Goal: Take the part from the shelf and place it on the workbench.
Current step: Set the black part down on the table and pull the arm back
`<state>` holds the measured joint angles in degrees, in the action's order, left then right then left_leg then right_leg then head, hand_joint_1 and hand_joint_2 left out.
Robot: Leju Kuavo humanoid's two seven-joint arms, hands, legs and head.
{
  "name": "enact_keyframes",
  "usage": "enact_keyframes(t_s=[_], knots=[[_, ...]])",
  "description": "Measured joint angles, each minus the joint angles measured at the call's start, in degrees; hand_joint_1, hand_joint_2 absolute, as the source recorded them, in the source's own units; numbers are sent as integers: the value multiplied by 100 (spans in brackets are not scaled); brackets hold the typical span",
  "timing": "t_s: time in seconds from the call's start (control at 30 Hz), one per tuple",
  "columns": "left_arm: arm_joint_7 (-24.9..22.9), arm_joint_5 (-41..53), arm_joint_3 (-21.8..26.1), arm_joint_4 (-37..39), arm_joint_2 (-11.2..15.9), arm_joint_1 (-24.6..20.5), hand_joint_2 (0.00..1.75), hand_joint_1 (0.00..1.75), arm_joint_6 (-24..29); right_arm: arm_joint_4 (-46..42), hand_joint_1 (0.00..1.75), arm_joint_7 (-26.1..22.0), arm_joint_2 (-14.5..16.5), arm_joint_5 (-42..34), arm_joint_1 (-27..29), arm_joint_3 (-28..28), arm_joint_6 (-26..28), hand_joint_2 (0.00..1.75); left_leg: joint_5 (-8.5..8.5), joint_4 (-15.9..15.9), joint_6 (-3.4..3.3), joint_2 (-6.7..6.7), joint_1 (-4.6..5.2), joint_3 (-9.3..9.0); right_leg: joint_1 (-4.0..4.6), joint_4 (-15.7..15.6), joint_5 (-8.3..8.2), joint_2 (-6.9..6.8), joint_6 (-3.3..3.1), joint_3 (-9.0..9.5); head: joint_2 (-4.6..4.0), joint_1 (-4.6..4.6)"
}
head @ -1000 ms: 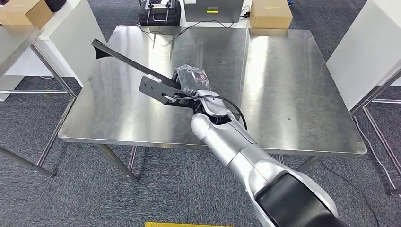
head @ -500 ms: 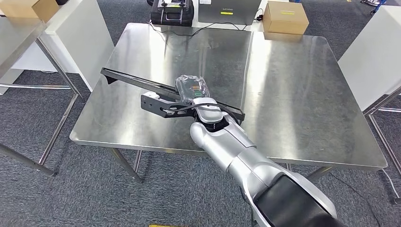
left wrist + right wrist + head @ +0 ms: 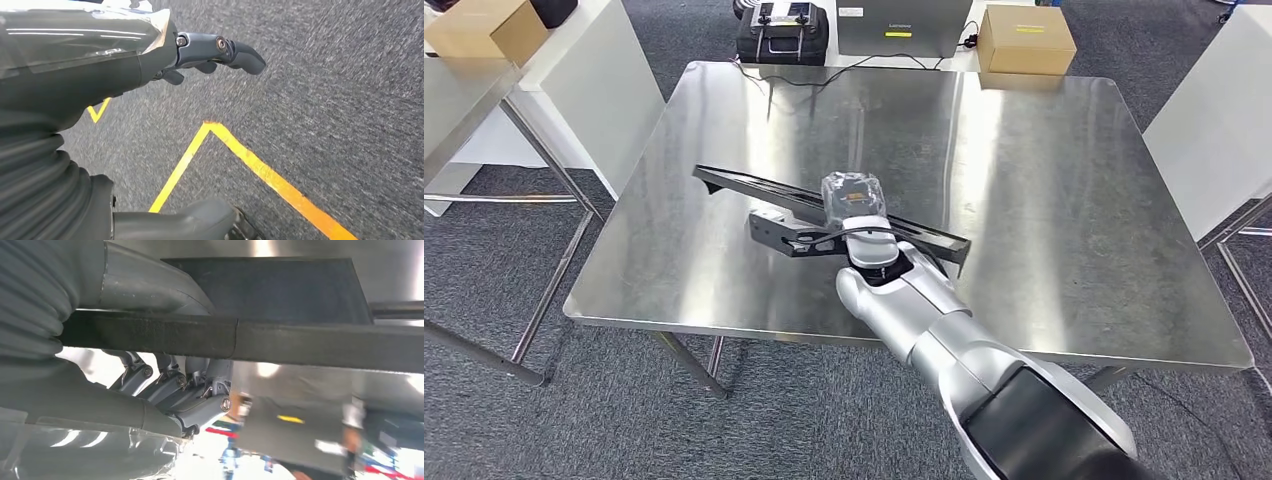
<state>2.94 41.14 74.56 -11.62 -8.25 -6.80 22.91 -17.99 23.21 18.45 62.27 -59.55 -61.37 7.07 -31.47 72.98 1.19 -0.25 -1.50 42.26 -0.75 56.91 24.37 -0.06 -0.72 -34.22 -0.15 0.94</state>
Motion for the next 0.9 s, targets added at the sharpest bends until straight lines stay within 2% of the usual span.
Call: enact_keyframes(t_s=[0.07,0.13,0.23,0.3,0.37,0.43,0.5,0.63,0.67,0.8,0.9], knots=[[140,71,-23,-2,27,6,175,0,82,121,175,175,-114,143,23,14,-19,175,442,-738,79,20,-64,-302,-28,25,53,5,82,41,0,-1],[255,76,-34,-4,52,2,175,0,99,209,175,300,-244,234,28,37,-20,175,639,-1300,77,10,-86,-580,-7,71,102,12,162,33,0,17],[283,29,-37,-7,71,0,175,0,25,301,175,410,-424,286,60,73,-14,175,651,-1402,-19,-8,-62,-632,37,77,106,17,165,26,0,5],[302,-5,-36,-7,72,4,175,0,-1,351,175,475,-519,300,92,106,-2,175,652,-1400,-37,-23,-31,-631,34,41,96,11,147,51,0,-13],[351,-59,-34,-7,71,4,175,0,9,387,175,555,-575,312,120,147,28,175,643,-1399,-82,-32,-5,-631,29,11,88,4,148,63,0,-25],[408,-122,-31,-7,71,2,175,0,50,411,175,632,-610,338,153,178,80,175,635,-1398,-131,-32,20,-631,19,-2,82,3,162,64,0,-27],[449,-179,-25,-7,71,2,175,0,115,430,175,686,-642,383,187,204,137,175,632,-1397,-149,-30,36,-631,9,-6,75,3,179,63,0,-27],[460,-233,-1,-7,73,1,175,0,200,443,0,719,-683,431,217,252,189,0,629,-1393,-160,-28,44,-631,1,-9,67,4,262,61,0,-27],[447,-243,7,-7,73,1,175,0,222,445,0,724,-690,441,223,263,192,0,629,-1393,-160,-27,43,-631,1,-10,67,4,270,60,0,-26],[313,-260,39,-6,72,1,0,0,343,450,0,755,-719,491,269,305,222,0,629,-1394,-161,-25,34,-633,4,-8,65,4,273,53,0,-25],[58,-140,50,-7,71,1,0,0,449,450,0,772,-743,562,306,346,296,0,629,-1396,-160,-22,22,-635,6,-6,65,5,273,47,0,-26]])
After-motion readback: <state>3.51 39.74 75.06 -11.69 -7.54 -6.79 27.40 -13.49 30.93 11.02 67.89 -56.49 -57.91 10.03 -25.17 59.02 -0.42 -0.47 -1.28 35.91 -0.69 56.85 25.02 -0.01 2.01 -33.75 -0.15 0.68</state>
